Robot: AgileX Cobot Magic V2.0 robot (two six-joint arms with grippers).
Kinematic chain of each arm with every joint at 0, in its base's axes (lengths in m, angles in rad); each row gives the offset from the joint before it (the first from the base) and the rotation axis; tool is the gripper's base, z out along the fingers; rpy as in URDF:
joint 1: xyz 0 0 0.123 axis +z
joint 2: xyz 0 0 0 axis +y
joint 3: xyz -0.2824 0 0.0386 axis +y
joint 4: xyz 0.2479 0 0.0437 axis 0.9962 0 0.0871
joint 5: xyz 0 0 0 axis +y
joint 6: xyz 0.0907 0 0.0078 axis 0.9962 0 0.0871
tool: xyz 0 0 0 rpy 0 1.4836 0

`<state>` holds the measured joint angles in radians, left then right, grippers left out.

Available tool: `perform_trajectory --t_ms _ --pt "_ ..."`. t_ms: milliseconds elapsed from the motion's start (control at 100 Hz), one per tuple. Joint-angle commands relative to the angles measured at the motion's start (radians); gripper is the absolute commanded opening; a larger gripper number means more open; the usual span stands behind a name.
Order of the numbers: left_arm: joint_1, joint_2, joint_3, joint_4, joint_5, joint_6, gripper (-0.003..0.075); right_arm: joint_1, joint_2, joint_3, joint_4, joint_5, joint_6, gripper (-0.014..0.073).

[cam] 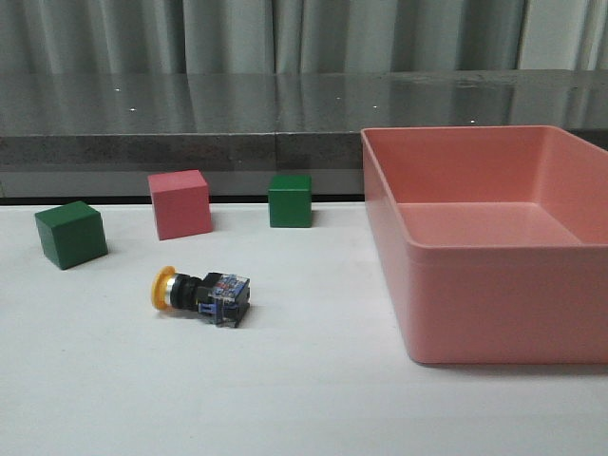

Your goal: Place and stand button with both arms

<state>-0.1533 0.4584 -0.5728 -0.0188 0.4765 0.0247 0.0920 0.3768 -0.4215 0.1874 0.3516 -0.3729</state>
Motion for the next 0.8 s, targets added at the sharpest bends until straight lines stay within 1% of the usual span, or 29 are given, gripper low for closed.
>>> perform_trajectory --t_ms 0,90,160,230,320,420,440,490,510,560,630,700,790 --pt "-0.008 0.152 -0.133 -0.021 -0.011 0.078 0.0562 -0.007 0.007 -0.026 0.013 -0.079 0.003 -0.0061" --pt "-0.008 0.305 -0.228 -0.068 0.041 0.188 0.0562 -0.007 0.007 -0.026 0.013 -0.073 0.003 -0.0061" --pt "-0.008 0.425 -0.296 -0.156 0.085 0.327 0.0562 -0.007 0.007 -0.026 0.013 -0.069 0.003 -0.0061" --pt "-0.008 0.531 -0.358 -0.275 0.112 0.483 0.0562 -0.007 0.007 -0.026 0.014 -0.068 0.003 -0.0061" --pt "-0.008 0.692 -0.438 -0.428 0.147 0.718 0.0562 -0.007 0.007 -0.026 0.014 -0.065 0.003 -0.0061" --pt "-0.006 0.843 -0.530 -0.576 0.229 1.012 0.0562 -0.007 0.007 -0.026 0.014 -0.055 0.003 -0.0061" --pt "-0.004 0.874 -0.557 -0.617 0.245 1.048 0.0562 -0.007 0.007 -0.026 0.014 -0.053 0.003 -0.0061" --pt "0.002 0.946 -0.600 -0.680 0.324 1.204 0.0562 -0.007 0.007 -0.026 0.014 -0.052 0.003 -0.0061" --pt "0.005 0.975 -0.621 -0.709 0.349 1.247 0.0562 -0.007 0.007 -0.025 0.014 -0.052 0.003 -0.0061" --pt "0.015 1.046 -0.668 -0.780 0.470 1.412 0.0562 -0.007 0.007 -0.025 0.014 -0.052 0.003 -0.0061" --pt "0.026 1.131 -0.734 -0.868 0.624 1.570 0.0562 -0.007 0.007 -0.025 0.014 -0.052 0.003 -0.0061" --pt "0.039 1.223 -0.797 -0.924 0.716 1.651 0.0562 -0.007 0.007 -0.025 0.014 -0.052 0.003 -0.0061" --pt "0.046 1.314 -0.855 -0.961 0.733 1.653 0.0562 -0.007 0.007 -0.025 0.014 -0.051 0.003 -0.0061"
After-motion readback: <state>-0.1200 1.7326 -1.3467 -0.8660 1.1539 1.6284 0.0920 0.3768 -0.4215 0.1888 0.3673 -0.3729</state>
